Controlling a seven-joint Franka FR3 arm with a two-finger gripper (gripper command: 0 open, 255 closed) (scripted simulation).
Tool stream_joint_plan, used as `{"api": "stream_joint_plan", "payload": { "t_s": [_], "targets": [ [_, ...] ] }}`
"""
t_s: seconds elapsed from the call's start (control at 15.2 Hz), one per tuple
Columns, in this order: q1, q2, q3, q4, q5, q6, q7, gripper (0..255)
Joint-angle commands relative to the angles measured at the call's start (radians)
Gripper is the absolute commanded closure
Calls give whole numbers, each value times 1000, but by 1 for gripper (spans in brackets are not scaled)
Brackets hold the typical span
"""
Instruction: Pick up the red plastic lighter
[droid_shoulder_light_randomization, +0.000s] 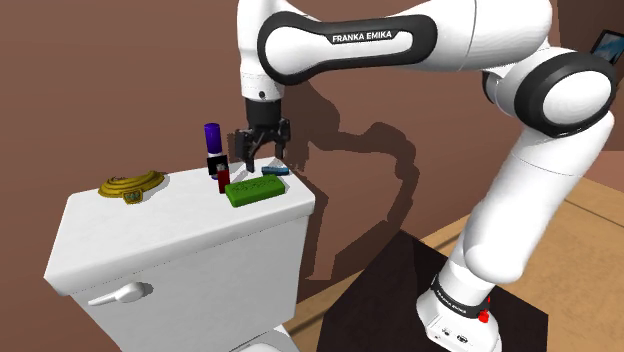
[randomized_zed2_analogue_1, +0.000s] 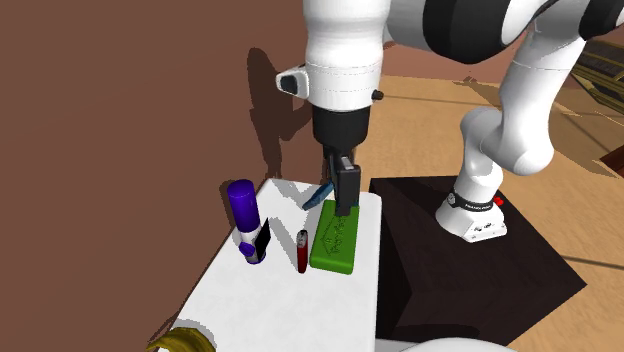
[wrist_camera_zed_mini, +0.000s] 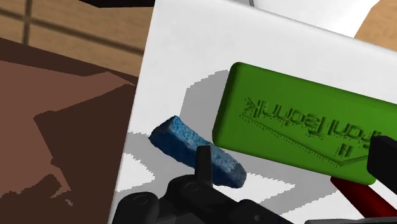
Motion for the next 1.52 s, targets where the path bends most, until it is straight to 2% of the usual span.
{"api": "stream_joint_plan", "payload": {
  "t_s": [0.0,0.4,0.99,1.06,1.45],
  "targets": [
    [19,75,19,87,-26,-9,49,0],
    [105,316,46,401,-126,-76,164,0],
    [95,302,41,279,-120,32,163,0],
    [95,302,41,278,-120,33,163,255],
    [95,303,41,278,-120,34,163,255]
  ]
}}
